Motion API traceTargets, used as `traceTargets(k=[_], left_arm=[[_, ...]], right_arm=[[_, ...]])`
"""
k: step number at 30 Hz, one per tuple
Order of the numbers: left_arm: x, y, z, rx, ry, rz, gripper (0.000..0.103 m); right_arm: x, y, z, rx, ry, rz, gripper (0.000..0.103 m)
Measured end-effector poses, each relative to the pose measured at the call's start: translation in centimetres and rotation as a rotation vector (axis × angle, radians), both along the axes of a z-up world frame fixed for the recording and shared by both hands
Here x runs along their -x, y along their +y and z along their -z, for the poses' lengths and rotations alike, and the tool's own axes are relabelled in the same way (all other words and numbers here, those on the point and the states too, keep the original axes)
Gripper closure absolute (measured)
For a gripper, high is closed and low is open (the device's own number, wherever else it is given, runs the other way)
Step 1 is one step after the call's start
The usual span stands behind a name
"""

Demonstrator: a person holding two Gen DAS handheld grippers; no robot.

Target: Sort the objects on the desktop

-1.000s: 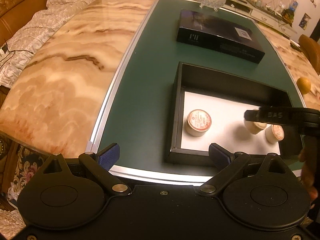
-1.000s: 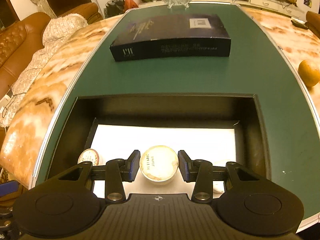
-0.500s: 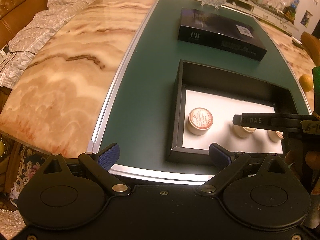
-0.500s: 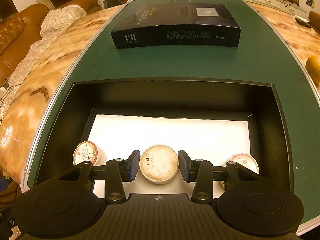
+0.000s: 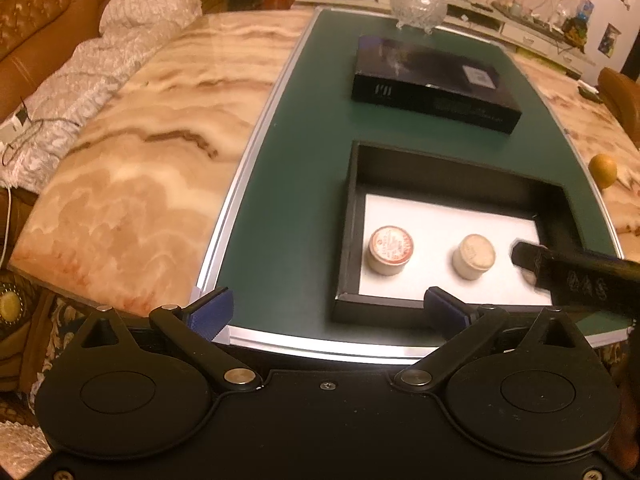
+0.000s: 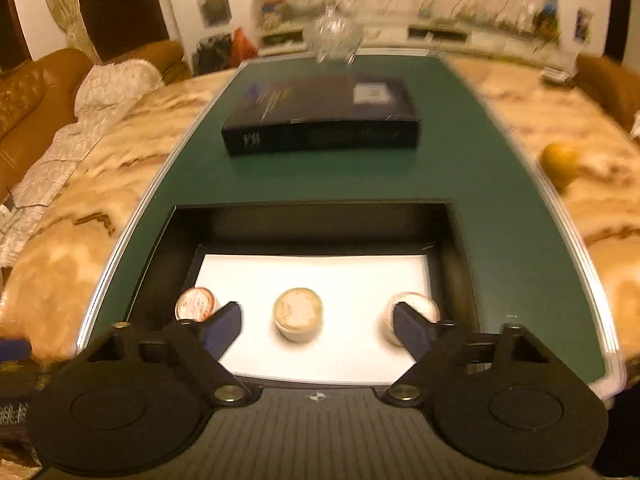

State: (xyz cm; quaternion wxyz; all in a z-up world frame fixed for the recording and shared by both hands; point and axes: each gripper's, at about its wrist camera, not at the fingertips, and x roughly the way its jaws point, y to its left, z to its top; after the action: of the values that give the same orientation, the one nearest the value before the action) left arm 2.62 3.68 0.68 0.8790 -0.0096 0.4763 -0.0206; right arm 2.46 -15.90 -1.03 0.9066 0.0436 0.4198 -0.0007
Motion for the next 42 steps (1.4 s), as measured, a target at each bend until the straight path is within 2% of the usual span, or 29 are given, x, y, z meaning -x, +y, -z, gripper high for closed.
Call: traceTargets(k=[4,9,13,23,42], left_arm=[[1.0,-0.5,-0.5,-0.008,-0.001,0.007,0.000],[2.5,-1.3,-0.2,-0.026,0.010,0.035,0.000],[3.7,-1.8,0.2,-0.043,0.020,0.061,0.000],[5.2,-2.1,0.3,-0.063,0.021,0.087,0.000],[5.4,-2.9,0.9,-0.061,0.044,0.119,0.000]], right_arm=[[3.9,0.0,-1.7,0.044,-0.025,0.020,0.009],[7.4,-0.7,-2.8,0.017,-0.016,0.067,0.006],[9.1,-0.8,-3.0,0.034,-0.008,0.083,0.006],[10.8,-1.1,-3.1,0.027,-0.002,0.110,0.006],[10.7,-1.4,-2.3,0.023,0.019,0.128,0.006]])
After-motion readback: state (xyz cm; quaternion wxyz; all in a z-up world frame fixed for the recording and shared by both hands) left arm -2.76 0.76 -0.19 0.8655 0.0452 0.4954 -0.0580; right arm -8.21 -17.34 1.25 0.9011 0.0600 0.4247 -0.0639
